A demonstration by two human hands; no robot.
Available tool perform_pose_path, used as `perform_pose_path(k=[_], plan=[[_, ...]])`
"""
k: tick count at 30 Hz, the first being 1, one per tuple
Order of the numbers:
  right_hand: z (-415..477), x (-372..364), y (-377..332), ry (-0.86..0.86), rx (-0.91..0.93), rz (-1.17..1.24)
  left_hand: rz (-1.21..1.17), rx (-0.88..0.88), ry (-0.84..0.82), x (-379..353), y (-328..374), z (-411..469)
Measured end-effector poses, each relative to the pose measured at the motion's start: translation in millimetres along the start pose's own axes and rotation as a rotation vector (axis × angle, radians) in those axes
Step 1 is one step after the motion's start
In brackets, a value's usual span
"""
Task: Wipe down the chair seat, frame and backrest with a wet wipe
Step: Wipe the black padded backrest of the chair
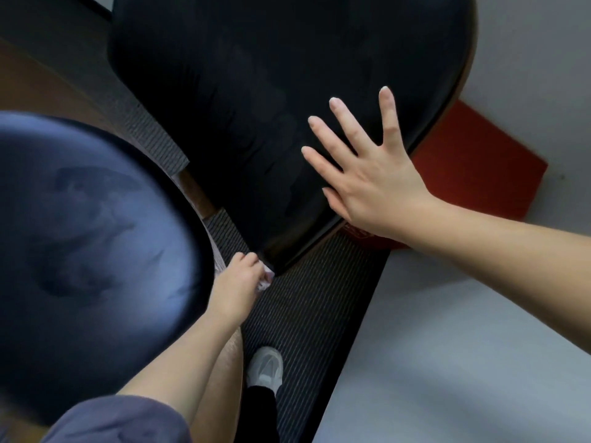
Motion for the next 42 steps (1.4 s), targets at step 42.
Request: perform_pose_path(k=[42], plan=[[2, 0, -1, -0.018, -0.04, 0.073, -1.074, 1.546, 0.524, -41, -10, 20]])
Point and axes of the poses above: each hand's wrist, its own z-axis towards the middle knuckle, its own x-axis out of the back of the hand, y = z × x, the point moved 3 cm from there along z, towards the middle knuckle, and after that the axes turned 8 degrees about y, right-handed, at the moved point
